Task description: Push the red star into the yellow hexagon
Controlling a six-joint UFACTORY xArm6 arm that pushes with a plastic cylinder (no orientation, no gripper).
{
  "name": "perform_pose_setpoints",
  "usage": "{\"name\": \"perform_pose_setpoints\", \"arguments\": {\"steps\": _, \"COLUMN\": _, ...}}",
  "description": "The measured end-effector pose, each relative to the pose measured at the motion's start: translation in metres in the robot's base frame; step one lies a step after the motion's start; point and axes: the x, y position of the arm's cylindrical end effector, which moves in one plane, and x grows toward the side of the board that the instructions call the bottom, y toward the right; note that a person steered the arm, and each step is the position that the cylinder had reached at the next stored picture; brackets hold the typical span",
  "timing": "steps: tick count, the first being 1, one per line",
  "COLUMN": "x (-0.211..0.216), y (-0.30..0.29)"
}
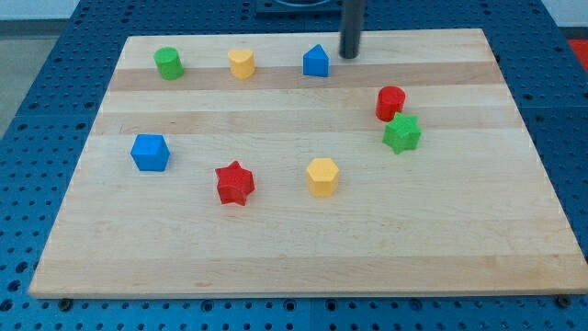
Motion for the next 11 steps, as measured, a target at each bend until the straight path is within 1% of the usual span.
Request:
{"name": "perform_pose_setpoints", "arguments": {"steps": 1, "x": 0.062, "y": -0.036}}
{"name": "perform_pose_setpoints", "arguments": {"steps": 2, "x": 0.12, "y": -0.056}}
{"name": "perform_pose_setpoints", "arguments": {"steps": 3, "x": 0.148, "y": -0.086}}
{"name": "perform_pose_setpoints", "arguments": {"steps": 4, "x": 0.168, "y": -0.12}}
{"name": "perform_pose_setpoints", "arguments": {"steps": 6, "x": 0.178, "y": -0.21}}
{"name": "perform_pose_setpoints", "arguments": {"steps": 7, "x": 0.184, "y": -0.235}}
{"name": "perform_pose_setpoints", "arguments": {"steps": 9, "x": 0.233, "y": -0.22}}
{"name": "perform_pose_setpoints", "arguments": {"steps": 10, "x": 0.24, "y": -0.192}}
{"name": "perform_pose_setpoints", "arguments": {"steps": 11, "x": 0.24, "y": -0.148}}
